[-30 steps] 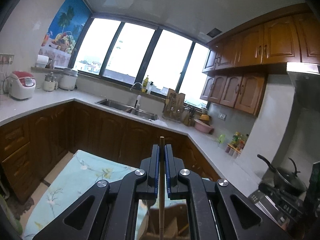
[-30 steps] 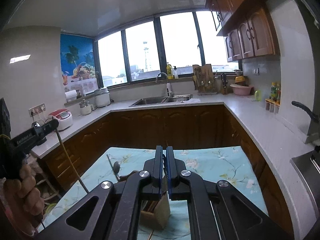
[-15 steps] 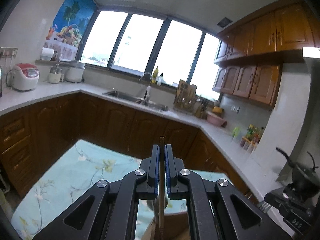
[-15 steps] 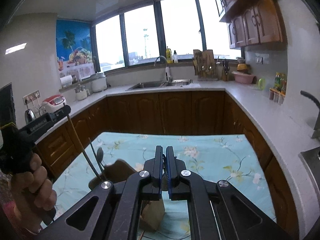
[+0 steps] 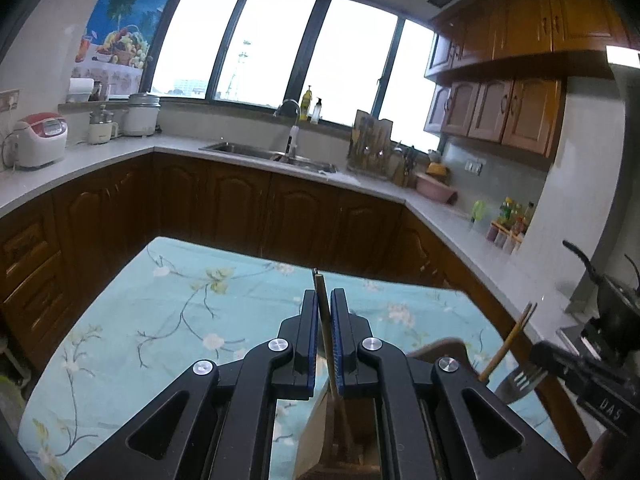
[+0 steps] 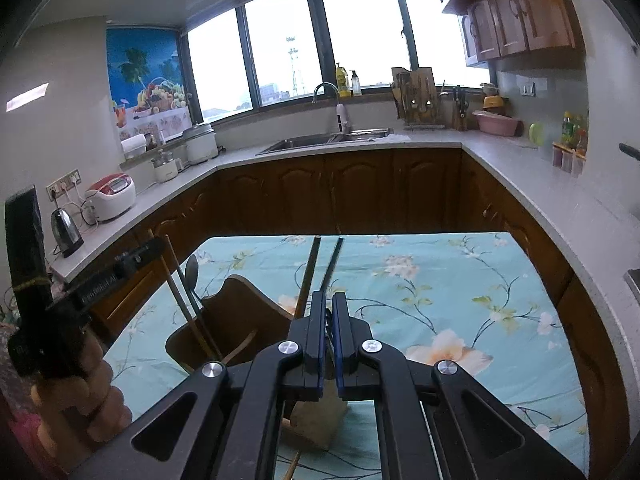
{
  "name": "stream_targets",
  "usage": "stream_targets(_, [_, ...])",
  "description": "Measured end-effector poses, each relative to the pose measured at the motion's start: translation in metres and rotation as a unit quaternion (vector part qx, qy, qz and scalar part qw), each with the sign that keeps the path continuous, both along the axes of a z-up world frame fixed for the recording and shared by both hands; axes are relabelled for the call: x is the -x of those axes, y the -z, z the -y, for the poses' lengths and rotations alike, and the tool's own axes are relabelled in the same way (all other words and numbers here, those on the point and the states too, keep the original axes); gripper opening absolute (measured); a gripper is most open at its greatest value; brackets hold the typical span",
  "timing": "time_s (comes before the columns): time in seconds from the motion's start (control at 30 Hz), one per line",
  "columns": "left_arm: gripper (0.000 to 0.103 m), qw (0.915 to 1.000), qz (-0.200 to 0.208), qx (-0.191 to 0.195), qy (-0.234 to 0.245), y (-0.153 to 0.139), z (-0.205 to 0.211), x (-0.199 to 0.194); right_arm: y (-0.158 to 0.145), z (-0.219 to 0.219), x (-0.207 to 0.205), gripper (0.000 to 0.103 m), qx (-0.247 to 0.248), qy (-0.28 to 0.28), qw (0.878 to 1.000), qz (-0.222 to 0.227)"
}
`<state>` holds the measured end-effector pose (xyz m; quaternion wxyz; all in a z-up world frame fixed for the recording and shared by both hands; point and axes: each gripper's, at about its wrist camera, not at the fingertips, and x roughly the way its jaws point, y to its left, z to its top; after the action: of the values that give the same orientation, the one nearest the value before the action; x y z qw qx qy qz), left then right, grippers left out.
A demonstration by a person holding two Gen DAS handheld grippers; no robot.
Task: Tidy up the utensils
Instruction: 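Lower the chopstick and fork into the caddy and open both tools, then withdraw both open tools from the caddy back over the cutlery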
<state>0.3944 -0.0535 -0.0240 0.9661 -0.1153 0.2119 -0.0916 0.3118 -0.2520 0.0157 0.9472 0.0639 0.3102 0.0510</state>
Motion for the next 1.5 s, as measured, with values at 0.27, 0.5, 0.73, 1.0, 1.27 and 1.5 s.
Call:
stream_targets(0.27, [0.006,1.0,-0.001,-0.001,0.007,-0.014,-0.01,0.005,0.001,0.001,-0.004,0.004,-0.012,-0.004,1.0,-0.008])
stream_targets(0.5, [0.008,1.0,-0.007,0.001,0.005,-0.012,-0.011,0.004,0.002,-0.003,-0.005,0.007,-0.018,-0.007,1.0,-0.01])
stream_targets(0.73, [0.02,1.0,-0.006,-0.001,0.005,-0.011,-0.009,0.008,0.001,-0.002,-0.001,0.011,-0.029,0.002,1.0,-0.003])
stream_targets(1.0, [0.033,1.0,-0.004,-0.001,0.004,-0.012,-0.011,0.02,-0.004,0.003,0.009,0.044,-0.044,0.012,0.999,0.01])
stream_targets(1.27, [0.076,0.9999,-0.011,0.005,-0.004,-0.012,-0.021,0.046,-0.011,0.009,0.026,0.082,-0.063,0.015,0.997,0.031])
stream_targets(1.5, [0.078,0.9993,-0.037,-0.007,-0.007,-0.01,-0.031,0.077,-0.012,0.013,0.048,0.084,-0.076,0.025,0.996,0.034])
